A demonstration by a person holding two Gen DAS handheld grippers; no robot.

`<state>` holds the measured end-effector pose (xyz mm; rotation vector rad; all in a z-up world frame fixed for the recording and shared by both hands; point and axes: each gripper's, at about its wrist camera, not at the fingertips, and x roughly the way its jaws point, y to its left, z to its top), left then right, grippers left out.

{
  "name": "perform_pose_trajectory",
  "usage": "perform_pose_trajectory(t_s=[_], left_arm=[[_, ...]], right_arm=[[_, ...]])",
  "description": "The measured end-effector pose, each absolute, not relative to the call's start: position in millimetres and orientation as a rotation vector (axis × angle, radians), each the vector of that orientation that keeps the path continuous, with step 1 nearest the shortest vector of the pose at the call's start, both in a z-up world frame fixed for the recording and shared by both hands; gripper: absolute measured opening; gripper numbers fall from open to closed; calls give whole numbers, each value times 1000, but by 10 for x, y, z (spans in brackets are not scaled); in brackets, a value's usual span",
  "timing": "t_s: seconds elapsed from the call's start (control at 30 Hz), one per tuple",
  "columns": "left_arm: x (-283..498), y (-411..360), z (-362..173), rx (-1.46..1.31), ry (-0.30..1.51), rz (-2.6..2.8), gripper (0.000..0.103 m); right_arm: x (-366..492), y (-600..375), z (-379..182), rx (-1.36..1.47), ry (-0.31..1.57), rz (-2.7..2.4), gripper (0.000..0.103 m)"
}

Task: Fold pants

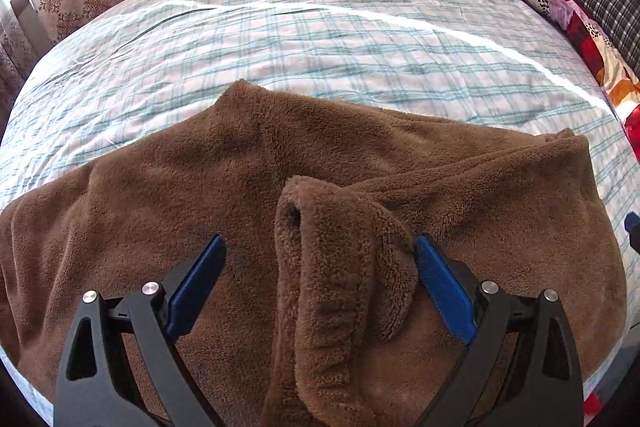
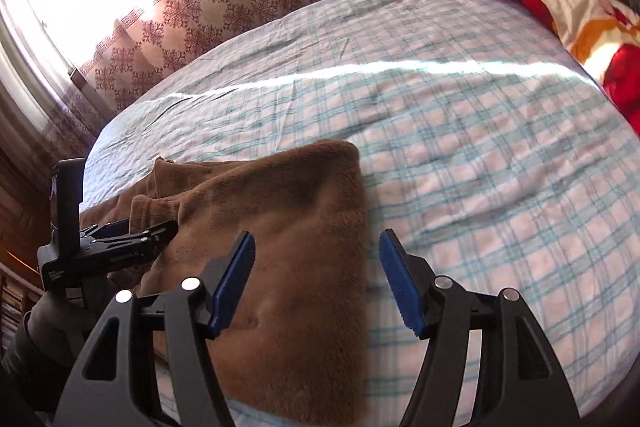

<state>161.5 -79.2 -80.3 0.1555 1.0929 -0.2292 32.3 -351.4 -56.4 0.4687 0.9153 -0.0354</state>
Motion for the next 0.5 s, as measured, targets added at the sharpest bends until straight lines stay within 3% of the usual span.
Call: perform_pose_trajectory(t_s=[0.5], left_arm=[[1300,-1304,-364,176,1045,-397,97]], right_arm=[[78,-3563,-1068,738,1008,44,66]])
